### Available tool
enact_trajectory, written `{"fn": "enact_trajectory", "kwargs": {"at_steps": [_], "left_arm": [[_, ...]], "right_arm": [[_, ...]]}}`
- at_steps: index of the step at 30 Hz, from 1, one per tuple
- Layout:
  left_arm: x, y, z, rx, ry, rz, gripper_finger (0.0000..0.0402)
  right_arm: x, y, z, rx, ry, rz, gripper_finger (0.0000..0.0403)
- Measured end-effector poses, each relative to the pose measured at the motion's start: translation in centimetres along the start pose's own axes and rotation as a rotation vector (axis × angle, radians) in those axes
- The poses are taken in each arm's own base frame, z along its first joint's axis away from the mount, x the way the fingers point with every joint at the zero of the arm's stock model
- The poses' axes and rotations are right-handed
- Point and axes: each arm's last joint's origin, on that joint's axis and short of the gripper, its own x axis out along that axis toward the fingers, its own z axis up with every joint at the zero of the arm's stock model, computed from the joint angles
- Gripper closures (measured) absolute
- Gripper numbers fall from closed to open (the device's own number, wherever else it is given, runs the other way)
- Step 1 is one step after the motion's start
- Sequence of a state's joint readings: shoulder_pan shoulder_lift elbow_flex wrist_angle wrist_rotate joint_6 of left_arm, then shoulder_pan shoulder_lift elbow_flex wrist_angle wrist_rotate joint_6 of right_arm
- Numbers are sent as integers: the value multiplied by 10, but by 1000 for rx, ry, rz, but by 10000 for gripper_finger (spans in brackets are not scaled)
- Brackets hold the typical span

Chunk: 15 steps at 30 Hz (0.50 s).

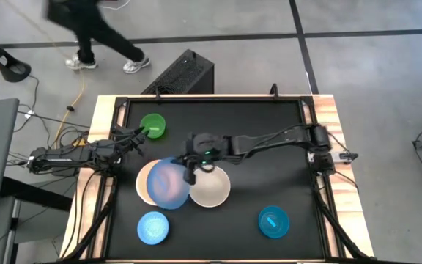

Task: Nest bowls inside each other
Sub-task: Stack the blue bowl on top of the orange bowl

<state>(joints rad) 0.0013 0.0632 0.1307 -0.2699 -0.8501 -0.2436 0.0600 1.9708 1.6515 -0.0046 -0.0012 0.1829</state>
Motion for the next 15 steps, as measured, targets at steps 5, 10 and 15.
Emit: {"fn": "enact_trajectory", "kwargs": {"at_steps": [5,10,15], "left_arm": [[0,-1,0,-2,4,-20,276],[0,-1,1,4,5,-27,276],[0,-1,0,21,6,-27,276]], "right_arm": [[29,2,3,-5,54,18,400],[46,1,1,-16,119,9,400],[52,-1,-1,-15,116,6,400]]}}
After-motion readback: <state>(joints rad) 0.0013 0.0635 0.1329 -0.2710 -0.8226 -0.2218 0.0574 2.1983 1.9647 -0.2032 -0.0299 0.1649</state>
